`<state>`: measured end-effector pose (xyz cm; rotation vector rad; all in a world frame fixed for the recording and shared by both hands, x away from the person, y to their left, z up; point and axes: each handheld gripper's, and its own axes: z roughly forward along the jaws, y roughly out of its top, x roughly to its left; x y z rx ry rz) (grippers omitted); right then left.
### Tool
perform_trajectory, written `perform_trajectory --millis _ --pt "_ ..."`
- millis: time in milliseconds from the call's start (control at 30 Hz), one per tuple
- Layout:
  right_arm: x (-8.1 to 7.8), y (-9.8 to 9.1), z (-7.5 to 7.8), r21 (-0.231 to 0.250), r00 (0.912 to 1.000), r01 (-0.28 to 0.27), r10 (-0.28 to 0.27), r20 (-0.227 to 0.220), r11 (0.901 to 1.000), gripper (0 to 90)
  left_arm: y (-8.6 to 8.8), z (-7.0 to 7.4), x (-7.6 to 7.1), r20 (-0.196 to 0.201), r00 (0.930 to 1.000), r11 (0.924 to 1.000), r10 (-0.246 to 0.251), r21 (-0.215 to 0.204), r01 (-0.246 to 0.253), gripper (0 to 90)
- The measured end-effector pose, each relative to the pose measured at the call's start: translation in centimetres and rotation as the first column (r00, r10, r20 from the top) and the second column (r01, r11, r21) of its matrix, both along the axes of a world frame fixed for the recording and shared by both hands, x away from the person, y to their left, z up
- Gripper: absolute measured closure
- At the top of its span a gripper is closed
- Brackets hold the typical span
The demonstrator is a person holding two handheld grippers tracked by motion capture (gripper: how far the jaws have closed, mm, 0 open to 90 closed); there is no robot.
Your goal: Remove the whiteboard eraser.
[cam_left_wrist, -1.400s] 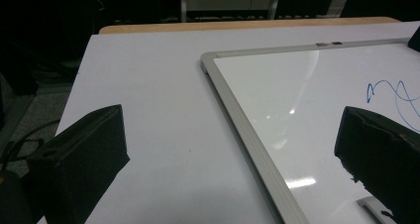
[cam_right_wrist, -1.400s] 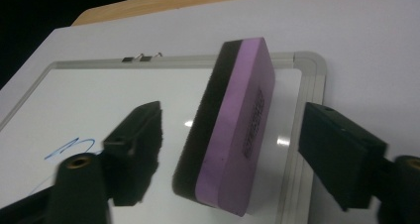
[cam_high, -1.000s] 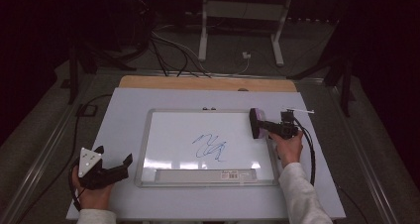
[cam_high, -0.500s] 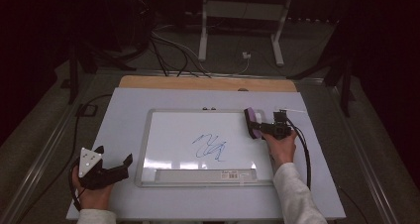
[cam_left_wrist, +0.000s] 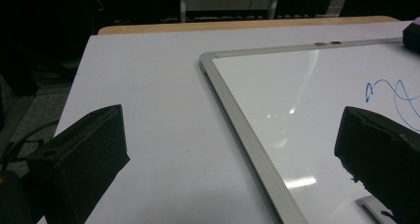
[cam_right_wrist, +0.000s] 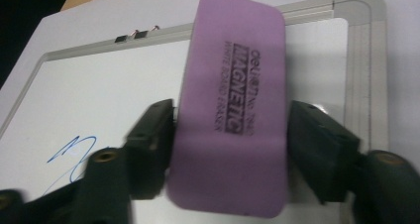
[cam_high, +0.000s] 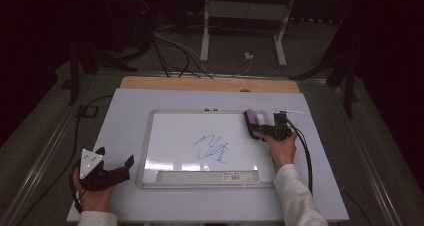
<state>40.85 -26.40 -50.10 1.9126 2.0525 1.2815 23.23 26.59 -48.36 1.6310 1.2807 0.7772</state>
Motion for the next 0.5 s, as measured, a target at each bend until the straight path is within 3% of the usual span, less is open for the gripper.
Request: perform_trajectory --millis 267,500 --pt "-0.1 0.1 0.1 -0.018 1.0000 -0.002 0.002 0.000 0.9998 40.2 0.0 0.0 0.0 0.000 1.0000 1.0000 0.001 0.002 -0.001 0.8" --pt "-0.5 0.2 1.0 0.000 0.9990 -0.003 0.003 0.043 1.0000 40.5 0.0 0.0 0.0 0.001 1.0000 1.0000 0.001 0.002 -0.001 0.8"
